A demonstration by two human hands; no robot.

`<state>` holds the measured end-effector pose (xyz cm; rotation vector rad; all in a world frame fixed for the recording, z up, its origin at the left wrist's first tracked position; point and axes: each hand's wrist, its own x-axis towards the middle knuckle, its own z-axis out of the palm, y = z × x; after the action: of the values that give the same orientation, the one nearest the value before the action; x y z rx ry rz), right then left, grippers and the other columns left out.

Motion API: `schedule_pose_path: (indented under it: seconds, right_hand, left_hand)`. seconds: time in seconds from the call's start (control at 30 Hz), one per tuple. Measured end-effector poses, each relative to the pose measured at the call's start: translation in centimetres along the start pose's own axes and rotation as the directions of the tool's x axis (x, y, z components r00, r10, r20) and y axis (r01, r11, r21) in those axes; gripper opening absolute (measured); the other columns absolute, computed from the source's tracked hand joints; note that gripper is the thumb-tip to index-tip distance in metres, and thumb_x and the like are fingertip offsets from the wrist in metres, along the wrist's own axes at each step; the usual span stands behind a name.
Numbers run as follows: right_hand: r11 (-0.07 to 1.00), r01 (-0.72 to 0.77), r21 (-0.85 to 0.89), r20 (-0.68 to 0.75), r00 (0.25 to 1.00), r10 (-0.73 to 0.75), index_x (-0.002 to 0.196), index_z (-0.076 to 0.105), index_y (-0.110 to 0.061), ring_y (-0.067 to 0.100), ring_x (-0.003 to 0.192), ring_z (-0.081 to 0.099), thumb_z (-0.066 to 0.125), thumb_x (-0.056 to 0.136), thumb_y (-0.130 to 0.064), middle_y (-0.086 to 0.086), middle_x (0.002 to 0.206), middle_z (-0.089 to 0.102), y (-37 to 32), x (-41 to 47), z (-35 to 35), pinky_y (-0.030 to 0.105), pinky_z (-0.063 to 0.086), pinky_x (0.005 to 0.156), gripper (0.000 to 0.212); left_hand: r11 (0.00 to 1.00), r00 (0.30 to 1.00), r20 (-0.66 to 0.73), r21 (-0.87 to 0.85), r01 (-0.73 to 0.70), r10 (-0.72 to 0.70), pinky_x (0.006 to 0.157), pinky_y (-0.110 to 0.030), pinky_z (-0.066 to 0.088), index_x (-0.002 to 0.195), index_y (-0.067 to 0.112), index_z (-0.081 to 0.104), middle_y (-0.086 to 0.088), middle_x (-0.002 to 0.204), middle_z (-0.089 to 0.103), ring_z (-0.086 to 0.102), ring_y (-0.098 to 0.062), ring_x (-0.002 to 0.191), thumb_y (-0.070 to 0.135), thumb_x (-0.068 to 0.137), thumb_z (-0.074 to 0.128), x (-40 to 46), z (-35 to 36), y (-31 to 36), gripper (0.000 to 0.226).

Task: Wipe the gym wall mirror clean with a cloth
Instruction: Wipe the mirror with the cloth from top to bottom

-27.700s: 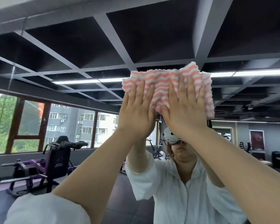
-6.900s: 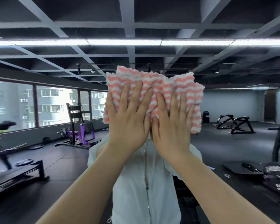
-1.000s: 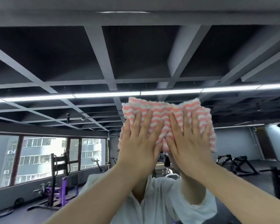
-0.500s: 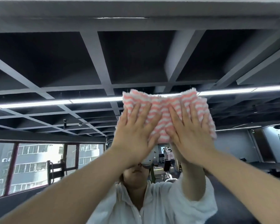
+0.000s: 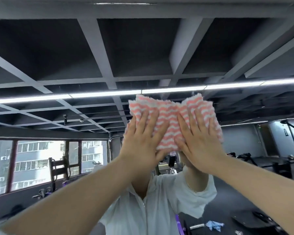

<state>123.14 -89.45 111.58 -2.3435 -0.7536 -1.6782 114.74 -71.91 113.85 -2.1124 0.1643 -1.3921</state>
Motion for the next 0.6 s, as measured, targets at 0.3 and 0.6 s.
schedule_pose_path:
  seconds: [0.3, 0.6]
  right_hand:
    - [0.989, -0.140, 0.040, -0.073, 0.987, 0.143, 0.147, 0.029, -0.027, 0.043, 0.139, 0.021, 0.004, 0.101, -0.050, 0.018, 0.155, 0.022, -2.4, -4.6, 1.7, 0.065, 0.016, 0.102, 0.058]
    - [0.983, -0.170, 0.068, -0.093, 0.980, 0.176, 0.149, 0.028, -0.020, 0.038, 0.139, 0.022, 0.007, 0.102, -0.052, 0.012, 0.155, 0.023, -1.7, -0.3, 1.4, 0.057, 0.011, 0.106, 0.061]
  left_hand:
    - [0.999, 0.997, -0.071, -0.050, -0.012, 0.008, 0.114, -0.054, 0.007, 0.134, 0.011, 0.051, -0.024, 0.145, 0.038, 0.027, -0.038, 0.136, 0.044, 0.088, 0.033, -2.4, 1.1, 3.7, 0.059]
    - [0.997, 0.990, -0.124, -0.030, -0.067, 0.062, 0.107, -0.059, 0.016, 0.146, 0.023, 0.026, -0.013, 0.150, 0.036, 0.030, -0.036, 0.139, 0.053, 0.087, 0.031, 2.6, 1.0, 0.4, 0.066]
